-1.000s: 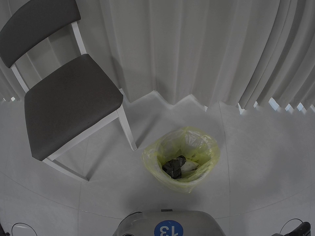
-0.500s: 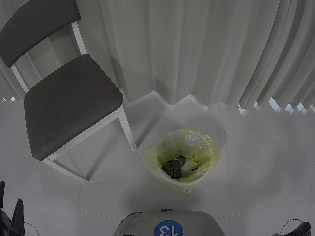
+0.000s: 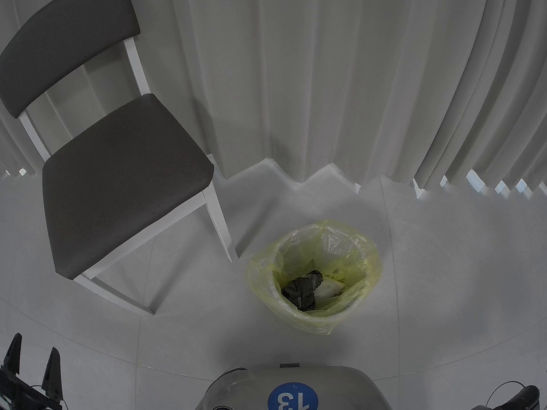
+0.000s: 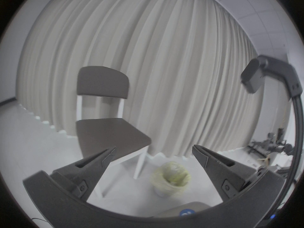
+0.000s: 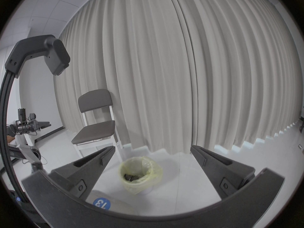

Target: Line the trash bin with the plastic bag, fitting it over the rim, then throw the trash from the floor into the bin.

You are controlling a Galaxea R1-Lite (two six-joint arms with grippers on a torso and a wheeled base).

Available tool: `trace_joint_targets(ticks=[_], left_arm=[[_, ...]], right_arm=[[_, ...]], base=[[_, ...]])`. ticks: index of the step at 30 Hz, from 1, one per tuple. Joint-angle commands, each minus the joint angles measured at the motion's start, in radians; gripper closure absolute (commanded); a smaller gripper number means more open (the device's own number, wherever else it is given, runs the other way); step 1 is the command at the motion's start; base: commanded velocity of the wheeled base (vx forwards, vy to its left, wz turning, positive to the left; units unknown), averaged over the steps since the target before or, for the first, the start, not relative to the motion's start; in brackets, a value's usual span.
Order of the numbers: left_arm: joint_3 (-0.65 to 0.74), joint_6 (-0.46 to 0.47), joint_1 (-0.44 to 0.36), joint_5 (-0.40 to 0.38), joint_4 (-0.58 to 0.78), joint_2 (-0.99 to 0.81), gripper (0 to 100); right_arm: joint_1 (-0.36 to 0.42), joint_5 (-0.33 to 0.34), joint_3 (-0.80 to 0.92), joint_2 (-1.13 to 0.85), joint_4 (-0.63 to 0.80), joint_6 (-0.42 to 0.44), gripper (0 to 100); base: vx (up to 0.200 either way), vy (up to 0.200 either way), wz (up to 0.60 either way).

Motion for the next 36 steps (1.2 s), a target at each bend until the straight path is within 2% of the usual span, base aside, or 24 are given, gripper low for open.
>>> trace_joint_targets(ticks=[1,6,11,13,16,19,21,22,31,36], left_arm=[[0.016,0.02,-0.001,-0.005,0.008,-0.013,0],[0.017,0.078,-0.002,-0.057,0.037,-0.011,0],[0.017,0.068,-0.002,-0.057,0.034,-0.011,0],[0.017,0.058,-0.002,-0.054,0.034,-0.011,0],[0.017,0.058,-0.002,-0.052,0.034,-0.011,0],[0.019,0.063,-0.002,-0.052,0.034,-0.011,0],[0.019,0.066,-0.002,-0.052,0.034,-0.011,0],[0.019,0.069,-0.002,-0.052,0.034,-0.013,0],[0.019,0.069,-0.002,-0.052,0.034,-0.013,0],[0.017,0.069,-0.002,-0.054,0.034,-0.011,0]], right_arm=[[0.0,-0.025,0.046,-0.011,-0.004,-0.013,0],[0.0,-0.025,0.087,-0.011,0.015,-0.048,0],[0.0,-0.027,0.087,-0.011,0.045,-0.036,0],[0.0,-0.036,0.087,-0.011,0.147,-0.035,0],[0.0,-0.03,0.087,-0.011,0.155,-0.035,0],[0.0,0.025,0.087,-0.011,0.155,-0.033,0],[0.0,0.039,0.087,-0.013,0.169,-0.03,0],[0.002,0.071,0.083,-0.011,0.267,-0.012,0],[0.002,0.081,0.087,-0.011,0.227,-0.001,0],[0.0,0.062,0.087,-0.013,0.226,0.024,0]], base=[[0.0,0.0,0.0],[0.0,0.0,0.0],[0.0,0.0,0.0],[0.0,0.0,0.0],[0.0,0.0,0.0],[0.0,0.0,0.0],[0.0,0.0,0.0],[0.0,0.0,0.0],[0.0,0.0,0.0],[0.0,0.0,0.0]])
